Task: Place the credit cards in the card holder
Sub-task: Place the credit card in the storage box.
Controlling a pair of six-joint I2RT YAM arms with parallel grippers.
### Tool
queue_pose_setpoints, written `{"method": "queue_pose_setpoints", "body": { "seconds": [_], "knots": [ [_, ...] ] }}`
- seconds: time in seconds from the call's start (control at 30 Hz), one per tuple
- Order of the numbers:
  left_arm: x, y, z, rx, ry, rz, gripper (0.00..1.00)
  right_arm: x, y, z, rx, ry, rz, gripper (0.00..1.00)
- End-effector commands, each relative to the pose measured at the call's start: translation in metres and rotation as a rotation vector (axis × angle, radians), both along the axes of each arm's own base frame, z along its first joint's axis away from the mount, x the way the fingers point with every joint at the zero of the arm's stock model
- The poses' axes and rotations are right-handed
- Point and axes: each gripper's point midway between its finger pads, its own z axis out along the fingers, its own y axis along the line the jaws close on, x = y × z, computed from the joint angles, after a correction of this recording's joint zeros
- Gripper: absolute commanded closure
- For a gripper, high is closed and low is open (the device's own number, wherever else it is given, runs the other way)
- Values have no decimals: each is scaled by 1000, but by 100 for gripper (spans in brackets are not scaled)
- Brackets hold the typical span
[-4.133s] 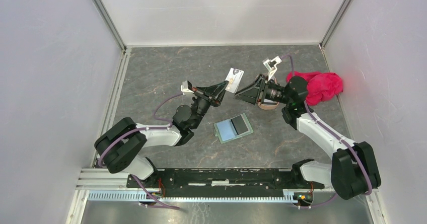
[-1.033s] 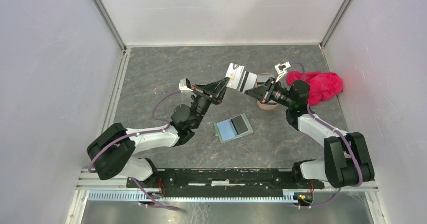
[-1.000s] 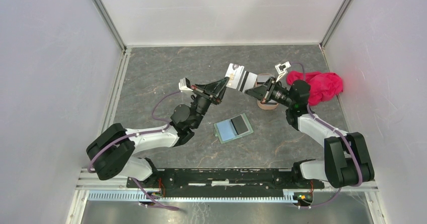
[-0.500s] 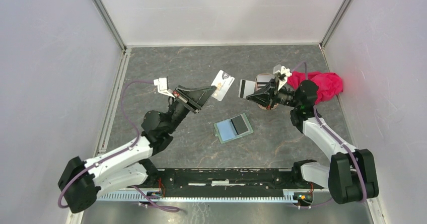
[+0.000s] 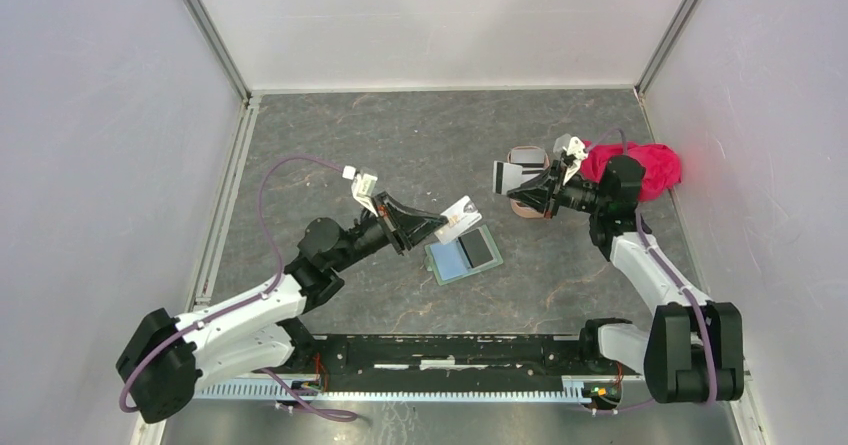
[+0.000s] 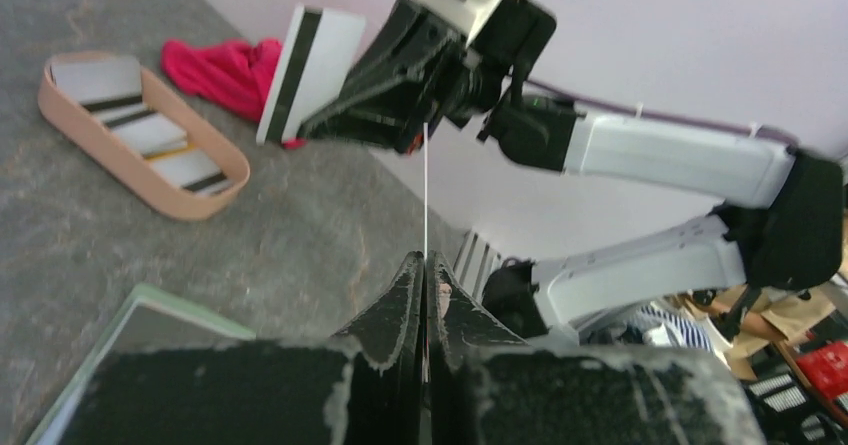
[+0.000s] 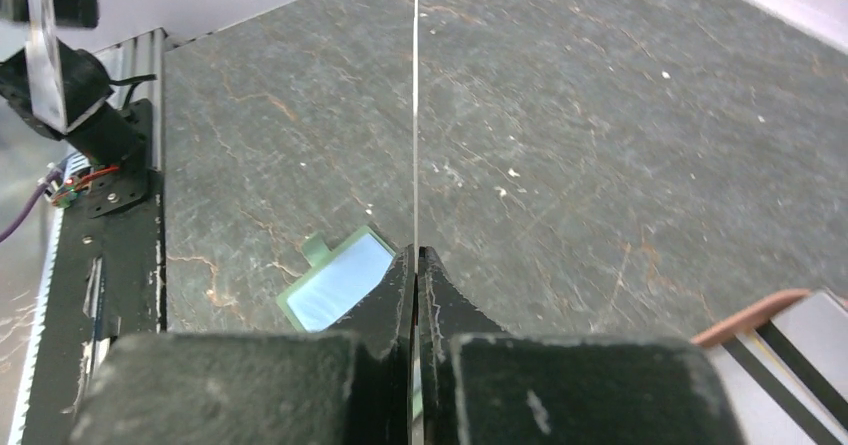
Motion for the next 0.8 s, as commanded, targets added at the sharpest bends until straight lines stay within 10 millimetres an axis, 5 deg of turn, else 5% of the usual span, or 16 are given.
{"method": "queue_pose_setpoints", "body": {
  "seconds": [0.0, 0.33, 0.77],
  "knots": [
    [-10, 0, -15, 6, -49, -48, 94, 17, -14, 1, -31, -24, -48, 100],
    [-17, 5, -36, -80, 17, -87, 94, 42, -41, -30, -151, 15, -118, 100],
    [-20, -2, -49, 22, 5, -140, 98, 63, -69, -56, -392, 31, -159, 99]
  ]
}}
